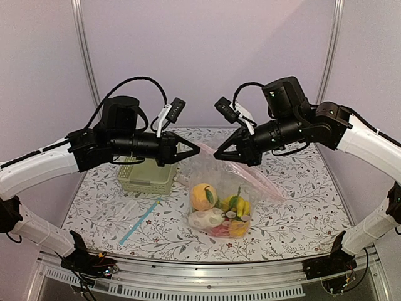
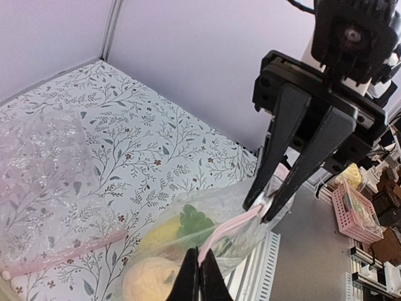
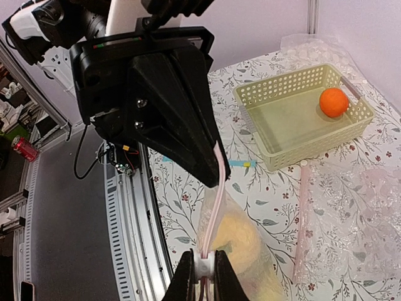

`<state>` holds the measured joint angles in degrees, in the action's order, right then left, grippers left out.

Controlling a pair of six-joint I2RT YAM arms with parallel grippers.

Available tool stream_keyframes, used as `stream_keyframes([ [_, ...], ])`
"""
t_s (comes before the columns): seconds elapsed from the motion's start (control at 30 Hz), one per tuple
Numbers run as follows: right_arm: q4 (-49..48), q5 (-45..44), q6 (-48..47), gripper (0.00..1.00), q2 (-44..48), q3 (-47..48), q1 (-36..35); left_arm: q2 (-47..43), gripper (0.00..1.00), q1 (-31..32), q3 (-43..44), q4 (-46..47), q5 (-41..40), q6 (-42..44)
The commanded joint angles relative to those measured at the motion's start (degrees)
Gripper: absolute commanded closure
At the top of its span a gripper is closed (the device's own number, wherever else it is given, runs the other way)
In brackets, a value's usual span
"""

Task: Place the food in the zip-top bag and seal the zipper
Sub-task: Zip the zipper on the zipper food storage bag.

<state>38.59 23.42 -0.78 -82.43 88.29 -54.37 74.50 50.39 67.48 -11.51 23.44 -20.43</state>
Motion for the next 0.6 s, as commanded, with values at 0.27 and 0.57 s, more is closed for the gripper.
stream_keyframes([
  [0.27,2.6,-0.1,0.5,0.97,4.4,-1.6,0.5,-1.9,1.0,-4.6,-2.3,-1.8,-5.4,-2.9],
  [0.57,3.1,-1.0,0.5,0.97,5.7,-2.7,1.1,-2.4,1.0,-6.2,-3.2,-2.1,-6.2,-3.9],
])
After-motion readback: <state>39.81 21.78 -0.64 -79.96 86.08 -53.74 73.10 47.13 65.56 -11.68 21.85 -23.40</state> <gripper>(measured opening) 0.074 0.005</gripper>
